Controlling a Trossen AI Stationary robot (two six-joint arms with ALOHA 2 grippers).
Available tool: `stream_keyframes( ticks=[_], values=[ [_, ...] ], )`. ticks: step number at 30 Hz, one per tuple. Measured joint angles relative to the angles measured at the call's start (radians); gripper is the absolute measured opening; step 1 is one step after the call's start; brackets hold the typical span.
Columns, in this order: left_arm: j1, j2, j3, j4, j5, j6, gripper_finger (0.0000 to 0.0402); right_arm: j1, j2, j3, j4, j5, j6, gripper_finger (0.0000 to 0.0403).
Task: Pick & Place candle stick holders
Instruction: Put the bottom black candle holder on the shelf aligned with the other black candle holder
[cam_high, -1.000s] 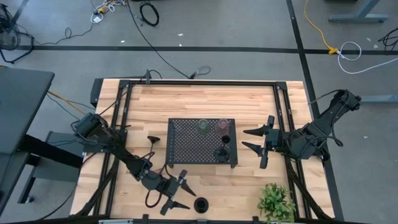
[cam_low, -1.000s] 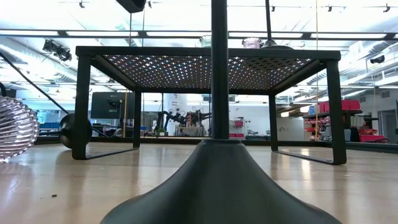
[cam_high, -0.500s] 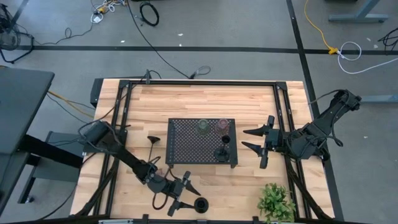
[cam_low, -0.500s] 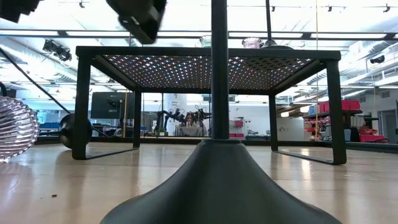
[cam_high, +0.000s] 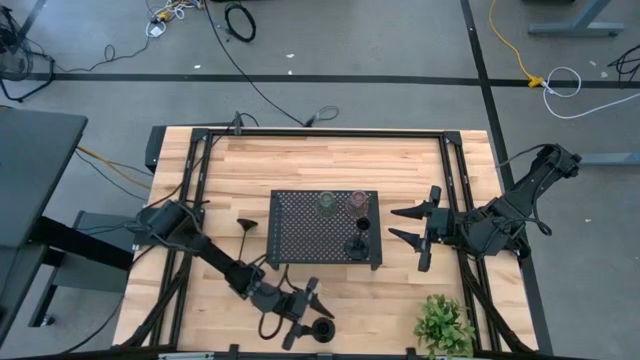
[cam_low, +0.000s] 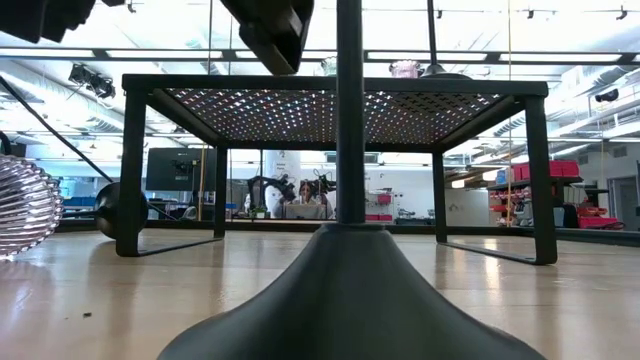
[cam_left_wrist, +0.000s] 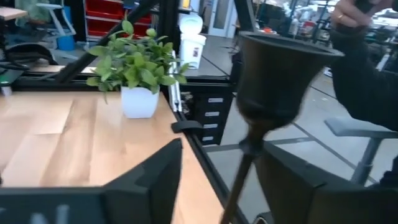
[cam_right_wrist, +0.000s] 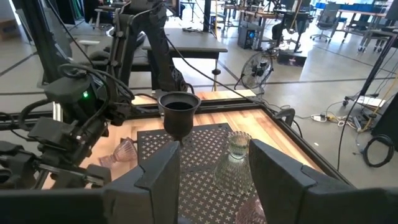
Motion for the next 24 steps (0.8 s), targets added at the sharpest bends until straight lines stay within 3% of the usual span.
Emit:
stream_keyframes(
  ticks=[9, 18, 24],
  values=[
    [0.000, 0.000, 0.000, 0.002, 0.032, 0.017, 0.0018, 0.000, 0.000, 0.000, 0.000, -0.016, 0.000, 0.0192],
    [0.000, -0.014, 0.001, -0.005, 0.037, 0.011, 0.0014, 0.000, 0.000, 0.000, -0.001, -0.018, 0.000, 0.0192],
    [0.000, -0.088, 0.001, -0.048, 0.043, 0.030, 0.0014, 0.000, 0.000, 0.000, -0.003, -0.019, 0.000, 0.0192]
  ],
)
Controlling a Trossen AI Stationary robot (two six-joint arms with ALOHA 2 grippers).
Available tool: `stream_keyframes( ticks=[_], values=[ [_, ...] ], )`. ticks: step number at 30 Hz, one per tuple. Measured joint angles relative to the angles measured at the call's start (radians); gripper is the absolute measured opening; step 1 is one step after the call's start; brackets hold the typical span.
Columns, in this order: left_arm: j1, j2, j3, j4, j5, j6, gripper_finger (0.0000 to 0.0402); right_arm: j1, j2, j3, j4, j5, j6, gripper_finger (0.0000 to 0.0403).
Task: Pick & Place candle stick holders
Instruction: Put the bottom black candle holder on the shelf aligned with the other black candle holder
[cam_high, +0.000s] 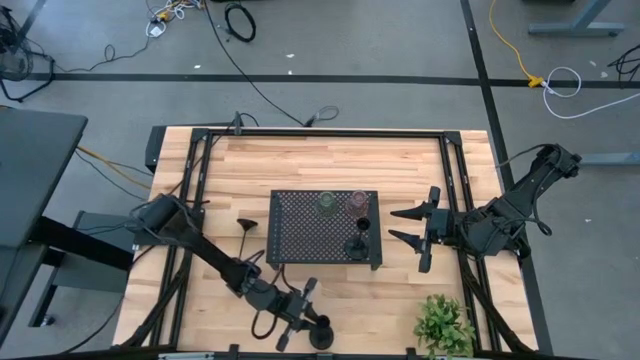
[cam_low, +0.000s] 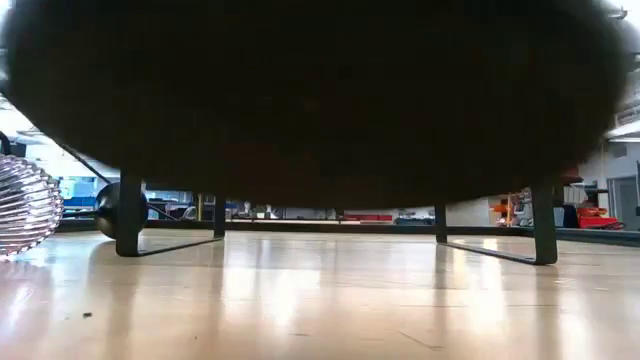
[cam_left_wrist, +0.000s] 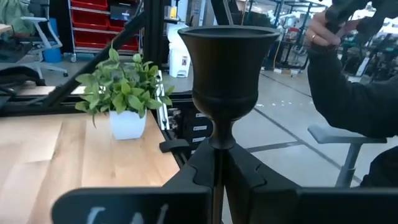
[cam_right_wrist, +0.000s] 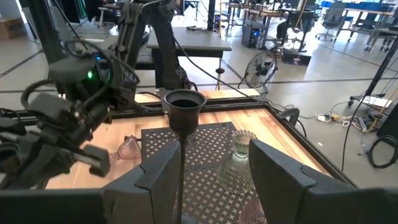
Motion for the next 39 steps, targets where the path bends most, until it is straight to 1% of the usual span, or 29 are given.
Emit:
stream_keyframes(
  ticks=[10, 20, 28, 34, 39],
  values=[
    [0.000, -0.196, 0.000, -0.242, -0.038, 0.056, 0.0014, 0.000, 0.000, 0.000, -0.004, 0.000, 0.000, 0.0192],
    [0.000, -0.364, 0.000, -0.360, -0.042, 0.085, 0.0014, 0.000, 0.000, 0.000, -0.004, 0.000, 0.000, 0.0192],
    [0.015, -0.467, 0.000, -0.427, -0.098, 0.176, 0.0014, 0.000, 0.000, 0.000, -0.002, 0.000, 0.000, 0.0192],
    [0.077, -0.531, 0.000, -0.512, -0.120, 0.200, 0.0014, 0.000, 0.000, 0.000, -0.002, 0.000, 0.000, 0.0192],
    [0.148, -0.560, 0.000, -0.538, -0.084, 0.200, 0.0014, 0.000, 0.000, 0.000, -0.003, 0.000, 0.000, 0.0192]
  ],
)
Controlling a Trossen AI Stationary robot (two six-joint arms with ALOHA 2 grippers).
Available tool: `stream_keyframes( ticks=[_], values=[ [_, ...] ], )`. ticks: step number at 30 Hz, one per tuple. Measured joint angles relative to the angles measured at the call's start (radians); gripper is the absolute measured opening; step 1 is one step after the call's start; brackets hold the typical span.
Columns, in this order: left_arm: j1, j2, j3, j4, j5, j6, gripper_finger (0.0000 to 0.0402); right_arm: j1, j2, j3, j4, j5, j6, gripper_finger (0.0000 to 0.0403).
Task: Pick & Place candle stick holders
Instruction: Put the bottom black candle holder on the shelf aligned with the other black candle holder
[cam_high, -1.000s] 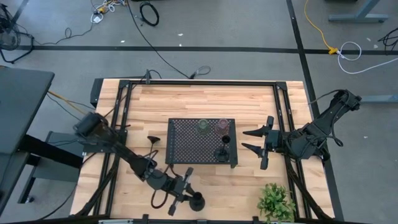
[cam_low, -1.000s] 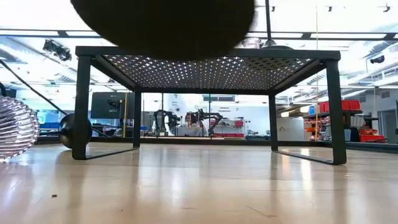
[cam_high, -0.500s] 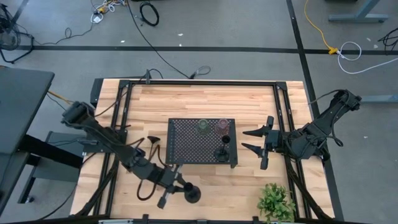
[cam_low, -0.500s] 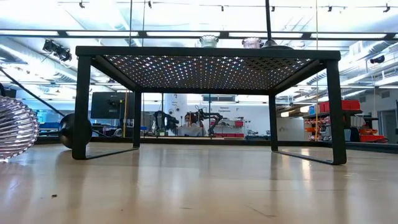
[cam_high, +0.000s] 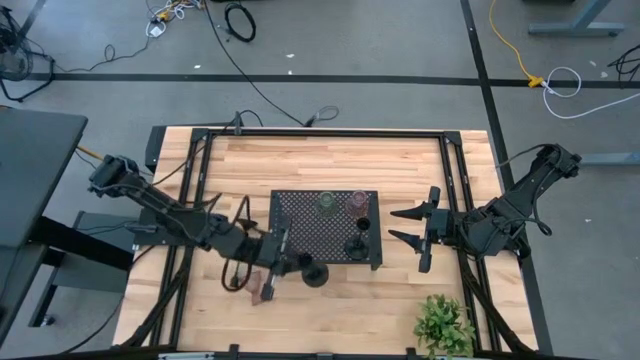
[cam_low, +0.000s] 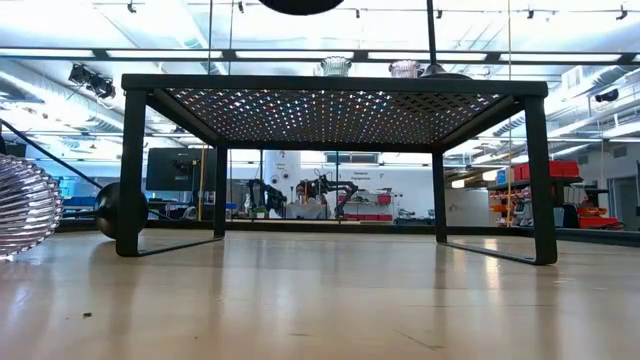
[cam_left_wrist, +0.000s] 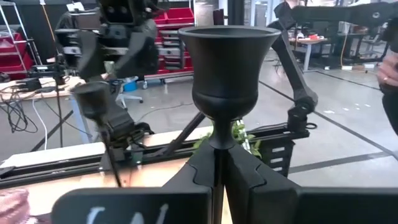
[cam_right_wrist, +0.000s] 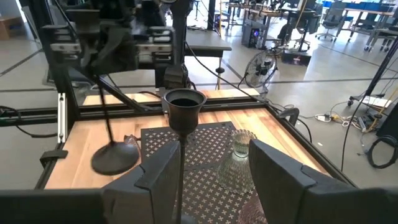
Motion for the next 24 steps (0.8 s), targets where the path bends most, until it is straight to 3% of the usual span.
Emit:
stream_keyframes(
  ticks=[13, 24],
  values=[
    [0.182, -0.005, 0.000, -0.031, 0.169, -0.045, 0.0014, 0.000, 0.000, 0.000, 0.000, 0.000, 0.000, 0.0192],
    [0.252, -0.005, 0.000, -0.055, 0.216, -0.051, 0.0014, 0.000, 0.000, 0.000, -0.001, 0.000, -0.006, 0.0192]
  ],
)
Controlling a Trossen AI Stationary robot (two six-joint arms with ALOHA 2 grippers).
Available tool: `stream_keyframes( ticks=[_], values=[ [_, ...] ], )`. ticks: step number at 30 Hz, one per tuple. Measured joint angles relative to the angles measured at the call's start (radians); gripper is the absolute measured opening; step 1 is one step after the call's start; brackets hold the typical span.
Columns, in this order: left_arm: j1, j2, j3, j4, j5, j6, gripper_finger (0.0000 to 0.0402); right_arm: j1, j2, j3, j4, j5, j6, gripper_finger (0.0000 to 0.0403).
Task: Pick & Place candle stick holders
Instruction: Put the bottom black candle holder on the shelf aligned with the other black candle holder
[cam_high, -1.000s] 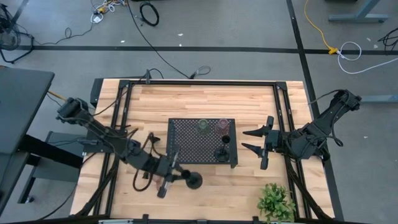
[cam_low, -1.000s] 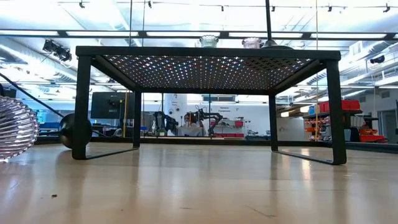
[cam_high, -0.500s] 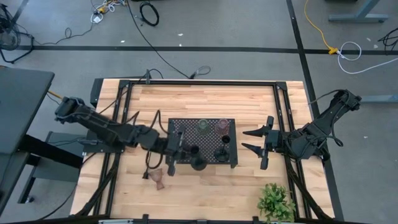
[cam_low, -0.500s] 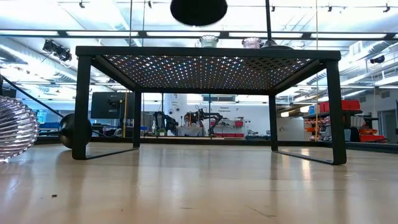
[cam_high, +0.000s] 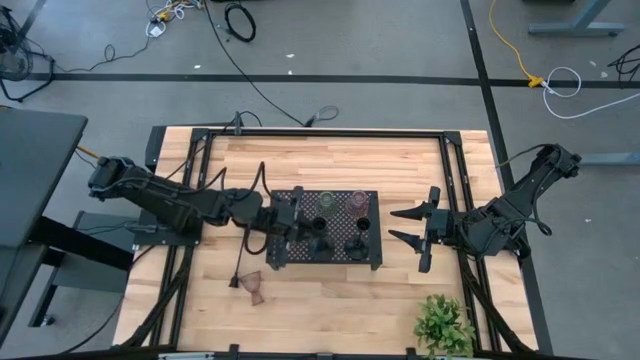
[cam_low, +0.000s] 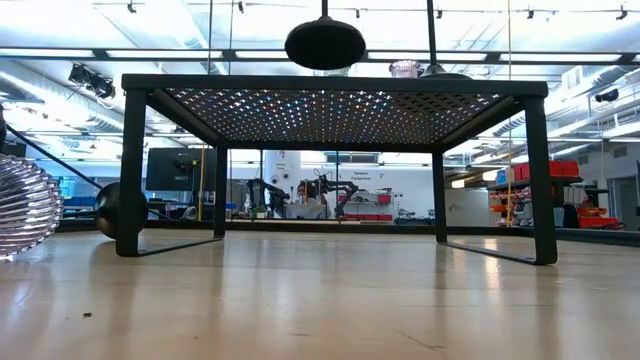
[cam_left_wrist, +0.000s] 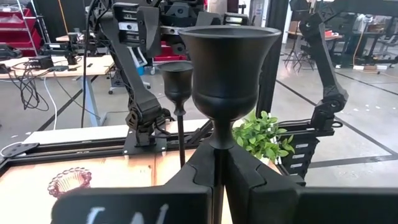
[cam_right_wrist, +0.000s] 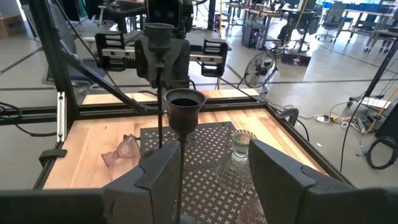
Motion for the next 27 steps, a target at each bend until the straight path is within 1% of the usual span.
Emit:
stream_keyframes(
  ticks=[8, 27],
  values=[
    [0.027, 0.000, 0.000, -0.009, 0.033, -0.002, 0.0014, 0.000, 0.000, 0.000, 0.000, 0.000, 0.000, 0.0192],
    [0.070, 0.001, 0.000, -0.013, 0.052, 0.007, 0.0014, 0.000, 0.000, 0.000, 0.001, 0.000, -0.013, 0.0192]
  ],
)
